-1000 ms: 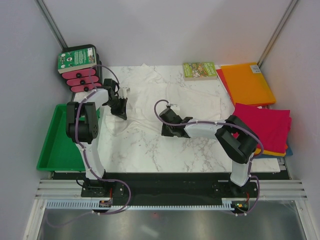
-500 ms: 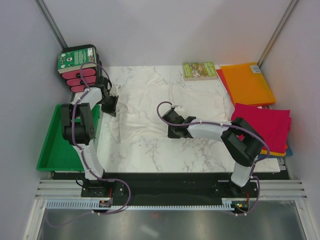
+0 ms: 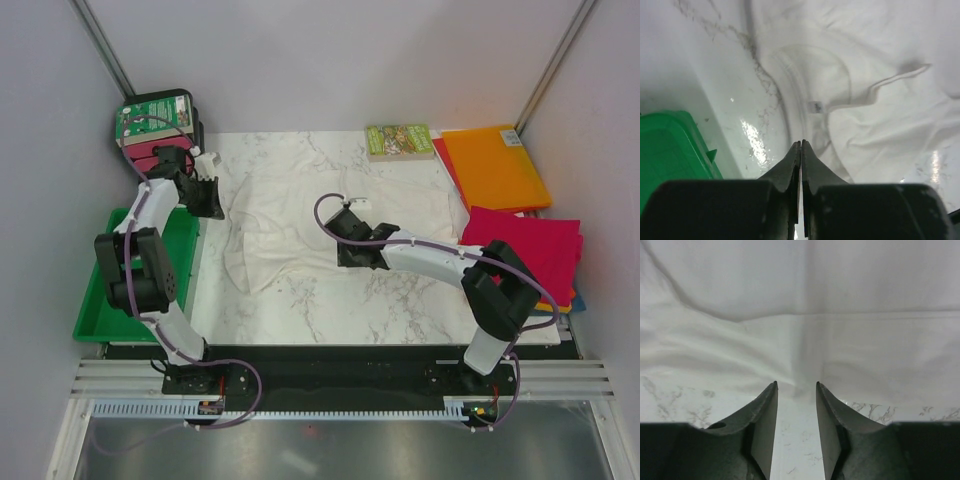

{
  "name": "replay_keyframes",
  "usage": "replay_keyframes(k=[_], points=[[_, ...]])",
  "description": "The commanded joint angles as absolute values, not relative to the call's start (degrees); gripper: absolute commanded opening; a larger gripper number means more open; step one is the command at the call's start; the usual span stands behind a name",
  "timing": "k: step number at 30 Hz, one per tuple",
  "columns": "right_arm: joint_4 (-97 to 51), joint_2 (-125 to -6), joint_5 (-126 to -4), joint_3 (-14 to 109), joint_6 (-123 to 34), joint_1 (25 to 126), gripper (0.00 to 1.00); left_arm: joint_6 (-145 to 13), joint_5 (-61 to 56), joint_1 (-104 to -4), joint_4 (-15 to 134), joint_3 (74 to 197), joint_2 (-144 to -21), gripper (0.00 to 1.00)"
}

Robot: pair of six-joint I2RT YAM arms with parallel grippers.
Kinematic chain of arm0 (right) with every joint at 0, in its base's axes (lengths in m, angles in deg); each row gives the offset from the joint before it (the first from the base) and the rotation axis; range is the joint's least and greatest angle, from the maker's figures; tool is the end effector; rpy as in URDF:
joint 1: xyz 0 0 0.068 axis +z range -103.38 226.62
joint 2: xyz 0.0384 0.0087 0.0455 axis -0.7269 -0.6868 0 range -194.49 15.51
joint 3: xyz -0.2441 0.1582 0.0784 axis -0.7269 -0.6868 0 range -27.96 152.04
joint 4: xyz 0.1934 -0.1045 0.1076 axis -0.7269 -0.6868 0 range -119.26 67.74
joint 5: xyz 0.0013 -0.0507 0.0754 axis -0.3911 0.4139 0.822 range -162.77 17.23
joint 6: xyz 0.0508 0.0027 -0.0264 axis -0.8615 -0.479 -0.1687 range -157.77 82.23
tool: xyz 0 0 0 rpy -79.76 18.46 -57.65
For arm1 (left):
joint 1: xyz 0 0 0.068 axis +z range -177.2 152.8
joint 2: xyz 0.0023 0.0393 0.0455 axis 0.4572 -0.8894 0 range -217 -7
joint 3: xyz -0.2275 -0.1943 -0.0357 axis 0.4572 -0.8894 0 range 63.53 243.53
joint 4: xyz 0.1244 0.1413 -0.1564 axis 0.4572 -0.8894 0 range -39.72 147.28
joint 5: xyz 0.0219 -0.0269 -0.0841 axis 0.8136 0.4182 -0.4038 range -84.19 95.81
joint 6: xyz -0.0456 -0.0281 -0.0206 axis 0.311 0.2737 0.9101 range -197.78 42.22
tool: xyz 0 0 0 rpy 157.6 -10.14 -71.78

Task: Fold and stack the t-shirts
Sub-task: Fold the flattened tshirt in 1/3 of the way

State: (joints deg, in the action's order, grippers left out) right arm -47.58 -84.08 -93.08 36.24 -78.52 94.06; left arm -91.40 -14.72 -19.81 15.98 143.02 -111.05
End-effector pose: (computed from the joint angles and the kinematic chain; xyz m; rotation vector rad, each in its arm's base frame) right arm 0.2428 0.2436 0.2225 -0.0293 2.5338 0.1348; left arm 0.3673 0.0332 0.2559 0.2456 2.6323 -0.3673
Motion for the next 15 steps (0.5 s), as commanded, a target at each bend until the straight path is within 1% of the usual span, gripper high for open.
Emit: replay_keyframes(k=[1,4,8,10,15], points=[[-47.65,-79.50,-99.83,45.76,-73.98,94.00,0.47,-88.94,-29.67,-20.26,18.17,144.66,-103.24,0.08],[-48.97,-80.99,-101.41,50.07,-72.66,93.91,0.47,-89.11,-29.62,-23.59,17.82,142.39,-102.97,0.08],[-50.91,-83.19,-100.89,53.60,-72.39,94.00,0.47,-92.89,-21.01,-32.37,17.90,137.72,-103.85,0.06],[-50.91,-83.11,-100.98,53.25,-72.22,93.91,0.47,-94.03,-17.84,-33.62,19.21,134.91,-103.94,0.06],[-50.73,-83.10,-102.65,52.37,-71.60,94.00,0.47,-95.97,-13.80,-34.32,19.40,133.24,-105.08,0.05]])
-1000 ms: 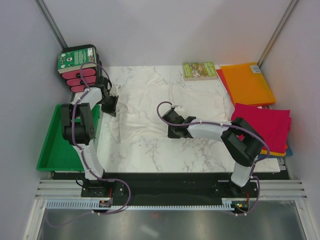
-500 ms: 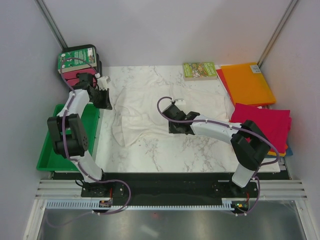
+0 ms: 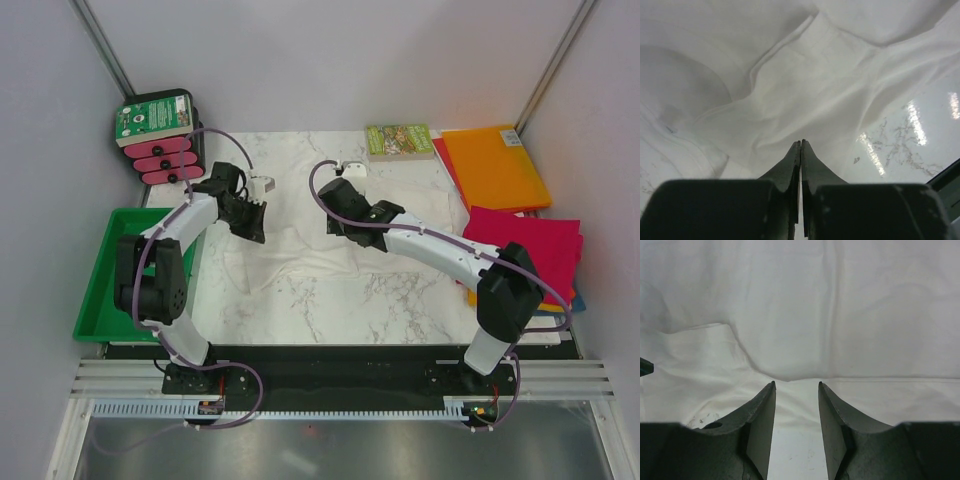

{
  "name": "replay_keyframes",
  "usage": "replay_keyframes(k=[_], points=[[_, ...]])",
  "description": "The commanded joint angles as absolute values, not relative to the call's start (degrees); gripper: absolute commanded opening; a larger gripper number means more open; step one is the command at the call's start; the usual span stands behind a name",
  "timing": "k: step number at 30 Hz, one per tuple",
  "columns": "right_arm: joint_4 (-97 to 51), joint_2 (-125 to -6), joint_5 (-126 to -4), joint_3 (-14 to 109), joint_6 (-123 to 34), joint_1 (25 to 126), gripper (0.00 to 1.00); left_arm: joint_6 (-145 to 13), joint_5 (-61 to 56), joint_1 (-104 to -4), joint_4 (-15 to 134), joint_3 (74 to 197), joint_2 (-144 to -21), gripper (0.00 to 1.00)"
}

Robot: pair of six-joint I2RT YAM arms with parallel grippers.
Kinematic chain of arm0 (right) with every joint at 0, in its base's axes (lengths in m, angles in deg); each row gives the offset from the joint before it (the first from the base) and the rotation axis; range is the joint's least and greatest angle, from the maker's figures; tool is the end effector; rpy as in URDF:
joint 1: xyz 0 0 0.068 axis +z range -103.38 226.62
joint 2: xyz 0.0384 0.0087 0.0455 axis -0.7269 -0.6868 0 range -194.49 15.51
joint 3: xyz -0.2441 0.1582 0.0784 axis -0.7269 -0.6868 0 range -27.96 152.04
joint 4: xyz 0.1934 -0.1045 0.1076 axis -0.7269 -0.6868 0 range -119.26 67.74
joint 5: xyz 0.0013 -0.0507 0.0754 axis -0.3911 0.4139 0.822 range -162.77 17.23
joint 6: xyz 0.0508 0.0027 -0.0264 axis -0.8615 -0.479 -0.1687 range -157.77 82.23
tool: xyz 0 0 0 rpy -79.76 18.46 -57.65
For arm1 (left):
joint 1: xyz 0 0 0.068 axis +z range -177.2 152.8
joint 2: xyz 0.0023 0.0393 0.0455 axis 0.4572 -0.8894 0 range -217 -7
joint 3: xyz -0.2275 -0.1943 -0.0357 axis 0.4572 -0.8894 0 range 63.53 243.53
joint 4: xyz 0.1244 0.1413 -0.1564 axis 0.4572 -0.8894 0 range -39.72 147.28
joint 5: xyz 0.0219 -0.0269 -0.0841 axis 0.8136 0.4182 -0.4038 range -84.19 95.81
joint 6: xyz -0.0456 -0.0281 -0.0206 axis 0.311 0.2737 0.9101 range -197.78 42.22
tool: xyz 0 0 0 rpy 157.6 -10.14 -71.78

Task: Fold and stack the t-shirts
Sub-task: Fold the flattened tshirt in 1/3 of the way

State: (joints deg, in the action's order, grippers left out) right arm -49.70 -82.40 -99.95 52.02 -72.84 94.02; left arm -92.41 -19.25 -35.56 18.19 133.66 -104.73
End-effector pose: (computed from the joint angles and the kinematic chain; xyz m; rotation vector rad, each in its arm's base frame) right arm 0.2656 0.2615 0.3129 -0.0196 2.2639 0.2000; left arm 0.3263 -0.0654 0.2503 0.6496 2.5828 -0.5602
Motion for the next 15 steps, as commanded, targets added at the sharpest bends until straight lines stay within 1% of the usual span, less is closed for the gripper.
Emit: replay_keyframes(k=[1,5,9,15], points=[[-50.73,-83.28,-102.74,52.28,-71.69,94.00,0.47,-96.14,-13.44,-34.32,19.40,133.15,-105.78,0.06],[-50.73,-84.07,-102.56,52.10,-72.74,93.91,0.47,-96.58,-8.88,-34.41,18.61,133.49,-108.59,0.05],[-50.74,-83.81,-103.00,51.32,-73.36,93.91,0.47,-97.29,-1.16,-34.32,18.43,133.32,-111.49,0.03],[-50.73,-81.88,-104.67,48.51,-73.27,93.56,0.47,-97.82,3.70,-32.22,18.08,133.14,-115.62,0.03]])
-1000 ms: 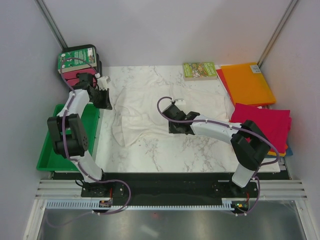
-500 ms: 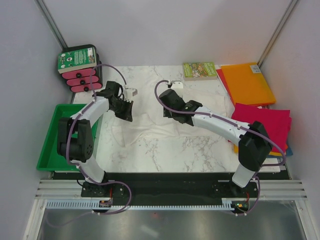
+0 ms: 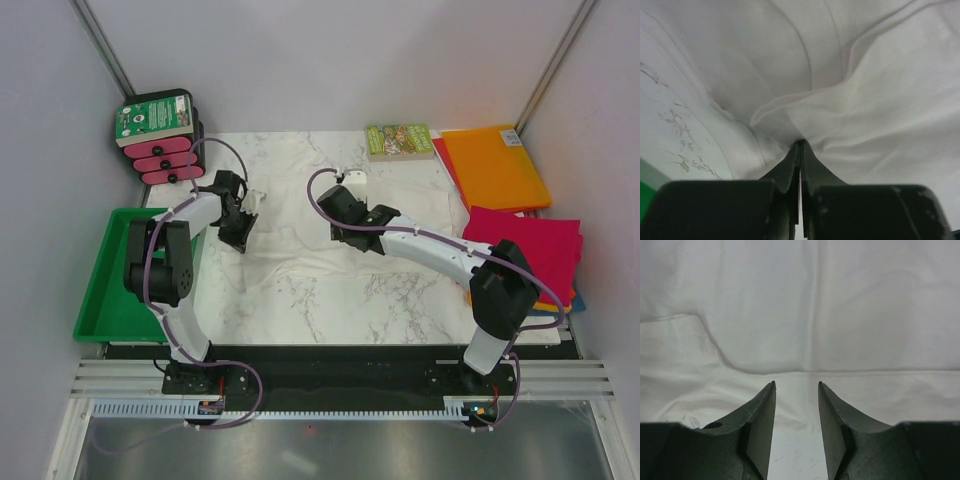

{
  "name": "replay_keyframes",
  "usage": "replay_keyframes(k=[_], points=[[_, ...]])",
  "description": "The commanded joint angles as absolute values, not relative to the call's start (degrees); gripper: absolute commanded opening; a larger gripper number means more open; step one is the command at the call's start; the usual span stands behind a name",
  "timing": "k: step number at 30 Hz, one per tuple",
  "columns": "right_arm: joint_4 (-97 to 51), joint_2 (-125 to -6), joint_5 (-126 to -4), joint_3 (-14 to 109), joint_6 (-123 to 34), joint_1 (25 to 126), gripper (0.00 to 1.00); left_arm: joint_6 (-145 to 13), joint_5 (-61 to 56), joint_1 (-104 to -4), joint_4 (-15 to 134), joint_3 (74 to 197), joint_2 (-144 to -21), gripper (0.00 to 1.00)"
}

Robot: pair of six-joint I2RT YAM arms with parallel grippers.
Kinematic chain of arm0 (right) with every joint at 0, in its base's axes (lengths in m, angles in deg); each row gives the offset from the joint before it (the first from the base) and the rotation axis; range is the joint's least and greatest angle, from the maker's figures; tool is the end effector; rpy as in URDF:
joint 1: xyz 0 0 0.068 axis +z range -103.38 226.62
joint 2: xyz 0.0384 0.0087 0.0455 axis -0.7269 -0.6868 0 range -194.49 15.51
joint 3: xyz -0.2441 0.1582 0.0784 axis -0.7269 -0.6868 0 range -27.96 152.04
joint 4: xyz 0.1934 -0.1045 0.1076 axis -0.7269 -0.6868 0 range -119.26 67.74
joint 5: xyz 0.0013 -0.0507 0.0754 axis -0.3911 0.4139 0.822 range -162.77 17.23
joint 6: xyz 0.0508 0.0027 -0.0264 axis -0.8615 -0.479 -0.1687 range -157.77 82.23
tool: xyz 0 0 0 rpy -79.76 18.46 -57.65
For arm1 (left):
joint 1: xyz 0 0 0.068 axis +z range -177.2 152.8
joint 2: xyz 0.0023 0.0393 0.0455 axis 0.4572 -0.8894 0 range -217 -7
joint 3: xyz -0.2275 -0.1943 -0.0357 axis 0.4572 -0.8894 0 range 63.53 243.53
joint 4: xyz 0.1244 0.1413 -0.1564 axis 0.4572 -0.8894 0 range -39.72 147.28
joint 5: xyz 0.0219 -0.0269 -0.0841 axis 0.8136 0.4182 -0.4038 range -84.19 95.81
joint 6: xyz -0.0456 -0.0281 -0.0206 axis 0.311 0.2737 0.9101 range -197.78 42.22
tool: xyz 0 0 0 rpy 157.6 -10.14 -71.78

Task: Fold and stack the t-shirts
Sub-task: Fold the flattened tshirt in 1/3 of the way

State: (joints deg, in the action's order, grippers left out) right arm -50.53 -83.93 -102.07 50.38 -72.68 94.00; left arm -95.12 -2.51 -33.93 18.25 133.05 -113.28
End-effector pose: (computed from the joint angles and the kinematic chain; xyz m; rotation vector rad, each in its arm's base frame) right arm 0.2671 0.2609 0.2941 -0.0283 2.2962 0.1069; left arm 0.3450 -0.0467 0.1964 0.6253 2.8079 -0.1751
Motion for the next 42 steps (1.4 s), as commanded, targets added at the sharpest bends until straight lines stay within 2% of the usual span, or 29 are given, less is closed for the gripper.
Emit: replay_keyframes(k=[1,8,16,28,36,39,42], points=[[-50.82,-81.35,-104.67,48.15,-73.36,93.47,0.47,-97.73,3.87,-31.00,18.08,133.23,-115.98,0.03],[-50.91,-79.94,-104.94,45.16,-73.80,91.89,0.47,-97.99,4.40,-25.73,17.99,133.67,-117.83,0.02],[-51.08,-80.03,-105.46,43.14,-74.68,88.99,0.47,-98.78,4.49,-25.36,17.99,132.62,-116.33,0.03],[-50.91,-76.07,-106.17,38.30,-73.54,77.39,0.47,-100.80,3.26,-19.91,18.34,129.72,-114.40,0.02],[-48.81,-80.90,-103.36,45.59,-67.22,76.42,0.47,-101.33,-4.21,-20.00,16.24,130.24,-110.35,0.04],[-48.28,-85.90,-102.83,50.68,-65.72,76.42,0.47,-101.42,-4.30,-20.09,14.74,131.30,-111.32,0.04],[-48.71,-93.54,-100.99,61.29,-63.44,75.81,0.48,-100.98,-6.48,-20.00,15.87,131.30,-108.62,0.04]])
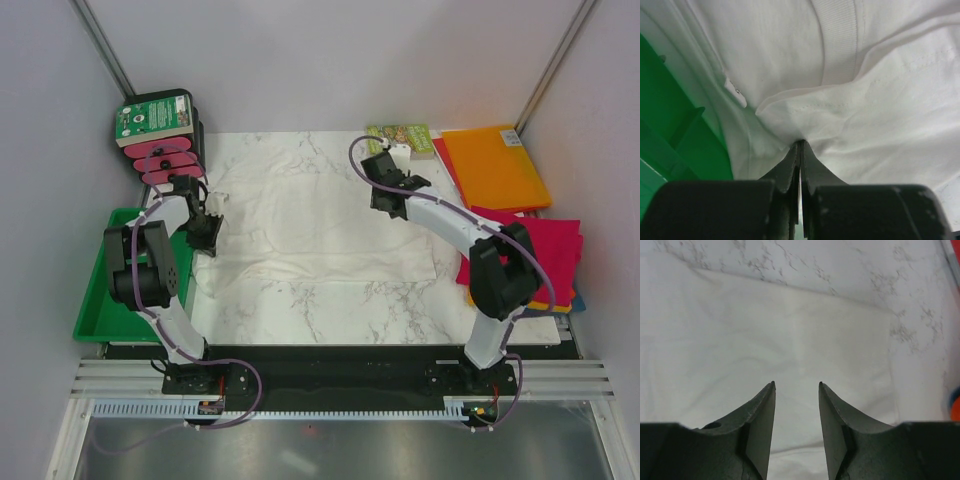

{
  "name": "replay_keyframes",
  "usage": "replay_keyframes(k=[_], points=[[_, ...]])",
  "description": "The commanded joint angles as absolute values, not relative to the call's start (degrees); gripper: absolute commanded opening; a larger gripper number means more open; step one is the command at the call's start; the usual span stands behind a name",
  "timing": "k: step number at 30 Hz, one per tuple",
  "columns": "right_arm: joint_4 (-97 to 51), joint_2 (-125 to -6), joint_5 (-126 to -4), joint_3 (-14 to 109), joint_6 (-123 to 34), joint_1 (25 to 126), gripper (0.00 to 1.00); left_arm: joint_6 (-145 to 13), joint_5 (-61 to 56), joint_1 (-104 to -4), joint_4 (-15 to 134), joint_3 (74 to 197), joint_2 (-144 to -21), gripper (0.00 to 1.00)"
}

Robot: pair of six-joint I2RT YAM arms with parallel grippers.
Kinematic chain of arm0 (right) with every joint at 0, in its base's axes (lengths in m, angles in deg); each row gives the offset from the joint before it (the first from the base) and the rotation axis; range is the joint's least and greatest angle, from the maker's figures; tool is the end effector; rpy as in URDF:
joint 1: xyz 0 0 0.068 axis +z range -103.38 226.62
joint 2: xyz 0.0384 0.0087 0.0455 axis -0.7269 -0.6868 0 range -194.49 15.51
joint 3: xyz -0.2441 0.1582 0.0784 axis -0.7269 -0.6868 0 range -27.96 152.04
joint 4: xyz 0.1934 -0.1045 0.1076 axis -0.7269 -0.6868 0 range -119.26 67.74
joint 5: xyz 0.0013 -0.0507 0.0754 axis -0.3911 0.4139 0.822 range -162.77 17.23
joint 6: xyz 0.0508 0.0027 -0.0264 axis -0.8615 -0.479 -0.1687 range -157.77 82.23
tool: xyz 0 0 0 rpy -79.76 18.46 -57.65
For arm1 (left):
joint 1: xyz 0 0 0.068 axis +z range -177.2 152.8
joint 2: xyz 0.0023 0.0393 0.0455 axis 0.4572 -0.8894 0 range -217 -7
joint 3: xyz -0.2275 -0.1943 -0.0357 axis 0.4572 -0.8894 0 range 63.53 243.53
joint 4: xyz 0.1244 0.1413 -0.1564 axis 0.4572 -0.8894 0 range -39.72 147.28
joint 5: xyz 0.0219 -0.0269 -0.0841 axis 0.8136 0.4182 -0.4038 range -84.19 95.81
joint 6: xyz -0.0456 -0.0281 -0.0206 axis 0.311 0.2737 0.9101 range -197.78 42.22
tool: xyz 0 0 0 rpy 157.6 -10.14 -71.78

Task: Fold and stack the t-shirts
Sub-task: Fold the flattened tshirt in 1/3 of the way

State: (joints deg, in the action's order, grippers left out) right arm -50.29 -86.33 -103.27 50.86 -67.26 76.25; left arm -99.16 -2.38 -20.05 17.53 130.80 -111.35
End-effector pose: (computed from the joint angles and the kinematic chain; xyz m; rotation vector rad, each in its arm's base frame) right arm 0.3415 0.1705 0.2824 0.2189 2.2990 -0.1440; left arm 0.3342 0.0361 0.1973 0.3805 2.8567 -0.1179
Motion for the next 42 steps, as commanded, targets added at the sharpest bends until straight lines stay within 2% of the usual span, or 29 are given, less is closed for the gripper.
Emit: replay_keyframes(k=[1,3,6,12,19,28,42], points=[[-49.23,-97.83,-99.85,63.68,-63.17,75.63,0.47,-100.81,-7.54,-19.91,16.14,131.47,-107.29,0.05],[-51.78,-102.16,-98.26,70.52,-63.60,74.93,0.47,-99.58,-11.39,-19.91,16.50,132.61,-104.66,0.07],[-53.02,-108.23,-96.59,74.59,-64.66,74.84,0.45,-98.52,-15.53,-20.08,15.45,135.07,-103.76,0.09],[-52.05,-112.45,-95.18,74.17,-65.19,74.84,0.45,-97.47,-17.05,-20.44,14.74,137.71,-106.22,0.09],[-51.44,-112.20,-95.62,68.81,-65.28,74.57,0.45,-97.81,-12.83,-21.58,13.95,136.31,-110.53,0.08],[-50.21,-109.13,-94.57,59.76,-66.50,73.34,0.45,-103.08,-4.57,-22.46,12.72,128.76,-111.41,0.05],[-49.59,-101.66,-95.09,47.27,-69.50,73.34,0.46,-107.04,-4.38,-22.55,11.75,118.29,-103.15,0.04]])
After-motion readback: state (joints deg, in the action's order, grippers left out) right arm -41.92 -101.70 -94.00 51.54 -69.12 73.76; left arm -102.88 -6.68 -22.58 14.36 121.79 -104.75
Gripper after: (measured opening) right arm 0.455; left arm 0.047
